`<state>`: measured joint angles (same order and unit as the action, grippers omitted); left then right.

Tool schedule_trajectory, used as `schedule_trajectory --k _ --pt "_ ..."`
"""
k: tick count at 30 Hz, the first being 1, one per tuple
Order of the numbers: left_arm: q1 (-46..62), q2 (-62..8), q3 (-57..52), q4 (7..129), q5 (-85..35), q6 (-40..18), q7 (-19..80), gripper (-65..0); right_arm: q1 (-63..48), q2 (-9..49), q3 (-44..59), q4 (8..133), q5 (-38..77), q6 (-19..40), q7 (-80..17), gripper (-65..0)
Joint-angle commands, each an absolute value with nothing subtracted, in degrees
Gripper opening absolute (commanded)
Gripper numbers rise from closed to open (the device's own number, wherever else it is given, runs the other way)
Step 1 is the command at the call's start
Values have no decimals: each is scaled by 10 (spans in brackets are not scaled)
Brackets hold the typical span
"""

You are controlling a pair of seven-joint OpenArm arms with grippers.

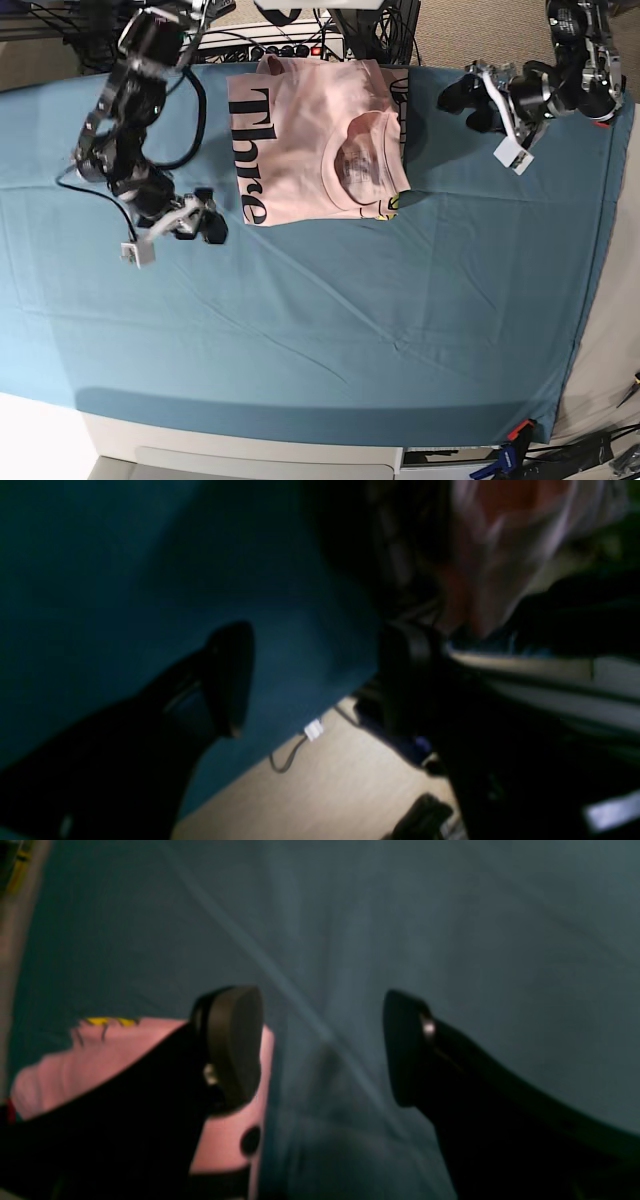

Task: Fold the T-shirt properly
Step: 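Square the folded stack's sides with both grippers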

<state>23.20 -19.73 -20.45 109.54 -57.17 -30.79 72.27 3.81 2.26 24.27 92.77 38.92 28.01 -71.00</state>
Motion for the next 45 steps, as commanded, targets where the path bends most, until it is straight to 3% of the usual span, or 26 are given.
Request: schedule_trajectory --k 1,6,11,21,33,42,44,45 --pt "237 -197 -208 1108 -576 -297 713 -248 64 27 243 908 405 282 -711 -270" --pt "253 -177 -208 1110 -578 -289 711 -226 140 27 241 775 466 288 -763 -270" --pt "293 -172 -208 1111 -605 -294 717 -226 172 30 206 723 513 300 -789 -270" --pt "310 -132 -208 1111 -611 -296 719 -226 173 48 63 719 531 300 -800 -270" --pt "295 -92 -76 1111 -517 -266 684 -196 155 95 61 719 536 300 -800 -271" --pt "275 -81 -35 1111 -468 -250 670 -198 152 95 60 719 548 302 -800 -271" --pt "274 -81 -35 1111 -462 -248 670 -272 152 95 60 719 555 303 -800 -304" --pt "274 -81 -35 1111 -460 -245 670 -353 152 95 60 719 557 305 -800 -375"
